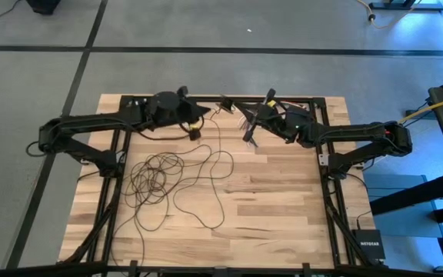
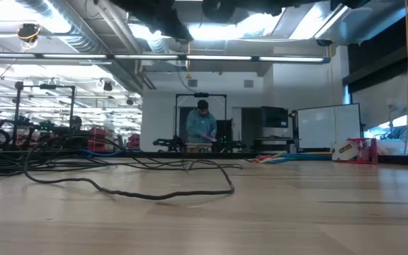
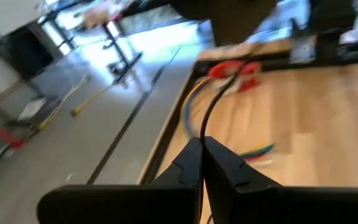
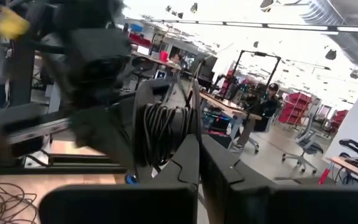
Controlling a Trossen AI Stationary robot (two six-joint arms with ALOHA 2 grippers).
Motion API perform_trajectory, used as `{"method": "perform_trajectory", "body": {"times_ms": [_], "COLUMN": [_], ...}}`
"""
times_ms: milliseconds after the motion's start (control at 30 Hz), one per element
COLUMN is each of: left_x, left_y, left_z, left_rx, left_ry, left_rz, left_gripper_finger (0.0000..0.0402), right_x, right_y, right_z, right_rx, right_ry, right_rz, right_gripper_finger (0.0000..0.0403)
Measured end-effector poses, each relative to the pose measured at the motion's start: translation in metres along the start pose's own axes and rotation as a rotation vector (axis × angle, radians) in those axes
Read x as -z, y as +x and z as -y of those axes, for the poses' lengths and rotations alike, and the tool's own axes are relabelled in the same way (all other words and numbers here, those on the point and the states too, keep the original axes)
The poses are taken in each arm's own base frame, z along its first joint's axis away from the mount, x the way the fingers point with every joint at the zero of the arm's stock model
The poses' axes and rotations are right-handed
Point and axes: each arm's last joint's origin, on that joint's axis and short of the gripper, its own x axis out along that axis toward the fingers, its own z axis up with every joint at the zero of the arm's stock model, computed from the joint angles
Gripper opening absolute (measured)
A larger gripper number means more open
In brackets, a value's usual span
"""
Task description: Coiling cords
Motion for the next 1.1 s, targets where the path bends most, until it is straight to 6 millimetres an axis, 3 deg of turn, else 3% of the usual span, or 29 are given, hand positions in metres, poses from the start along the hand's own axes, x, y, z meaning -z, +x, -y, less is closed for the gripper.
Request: {"method": "perform_trajectory", "body": {"times_ms": [267, 433, 767, 933, 1100], "left_x": [-0.006, -0.021, -0.041, -0.04, -0.045], "left_y": [0.02, 0.017, -0.024, -0.025, -0.028], "left_z": [0.044, 0.063, 0.038, 0.025, 0.035], "left_rx": [0.124, 0.142, -0.006, -0.039, 0.082], "left_ry": [0.035, 0.091, 0.093, 0.07, 0.045], "left_rz": [0.095, 0.233, 0.303, 0.303, 0.371], "left_gripper_finger": [0.0001, 0.0001, 0.0001, 0.0001, 0.0001], "right_x": [-0.004, -0.001, 0.011, 0.01, 0.016], "right_y": [0.001, 0.001, 0.001, 0.001, 0.003], "right_z": [0.002, 0.0, -0.004, -0.005, 0.0], "right_rx": [0.022, 0.009, -0.008, -0.042, 0.043], "right_ry": [-0.008, -0.039, -0.086, -0.073, -0.092], "right_rz": [0.053, 0.02, -0.096, -0.082, -0.135], "right_gripper_finger": [0.0006, 0.0006, 0.0006, 0.0006, 0.0006]}}
